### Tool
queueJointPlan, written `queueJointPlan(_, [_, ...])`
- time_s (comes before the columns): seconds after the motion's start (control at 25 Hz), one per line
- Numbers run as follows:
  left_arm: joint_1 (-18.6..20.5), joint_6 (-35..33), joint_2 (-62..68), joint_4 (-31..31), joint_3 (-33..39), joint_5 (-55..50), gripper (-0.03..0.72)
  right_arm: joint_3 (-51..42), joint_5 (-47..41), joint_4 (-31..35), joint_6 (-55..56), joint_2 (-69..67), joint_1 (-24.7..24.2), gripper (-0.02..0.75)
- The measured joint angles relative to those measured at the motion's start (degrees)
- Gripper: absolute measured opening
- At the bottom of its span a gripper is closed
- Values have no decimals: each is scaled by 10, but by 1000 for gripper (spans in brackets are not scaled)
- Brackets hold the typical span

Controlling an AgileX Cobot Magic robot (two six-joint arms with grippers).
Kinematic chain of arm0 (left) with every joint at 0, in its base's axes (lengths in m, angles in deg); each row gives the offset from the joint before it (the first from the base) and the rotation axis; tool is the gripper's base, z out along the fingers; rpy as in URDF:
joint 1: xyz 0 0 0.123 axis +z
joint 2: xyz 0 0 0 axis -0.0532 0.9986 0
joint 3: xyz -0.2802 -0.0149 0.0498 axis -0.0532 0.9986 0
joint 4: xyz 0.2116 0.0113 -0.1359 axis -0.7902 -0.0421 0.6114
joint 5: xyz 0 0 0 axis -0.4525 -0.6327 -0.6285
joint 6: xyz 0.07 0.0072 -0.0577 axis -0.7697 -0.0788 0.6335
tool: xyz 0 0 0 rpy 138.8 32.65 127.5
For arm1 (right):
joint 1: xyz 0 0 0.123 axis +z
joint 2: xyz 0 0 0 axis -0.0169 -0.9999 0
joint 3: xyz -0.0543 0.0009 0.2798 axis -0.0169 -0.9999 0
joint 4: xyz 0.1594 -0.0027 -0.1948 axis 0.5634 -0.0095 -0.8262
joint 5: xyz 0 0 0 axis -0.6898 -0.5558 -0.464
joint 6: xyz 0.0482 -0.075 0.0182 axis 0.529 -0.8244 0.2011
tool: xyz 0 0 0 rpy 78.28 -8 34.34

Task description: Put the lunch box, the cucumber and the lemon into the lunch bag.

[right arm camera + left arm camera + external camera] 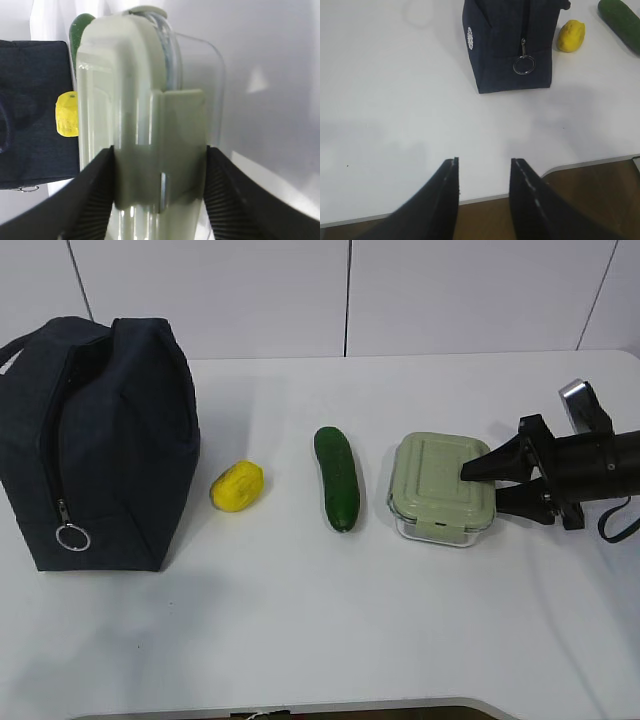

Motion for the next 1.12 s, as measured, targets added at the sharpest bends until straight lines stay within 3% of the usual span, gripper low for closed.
queueJointPlan(1.12, [0, 0, 0, 0, 0, 0, 242, 0, -39, -13, -16, -1, 0, 392])
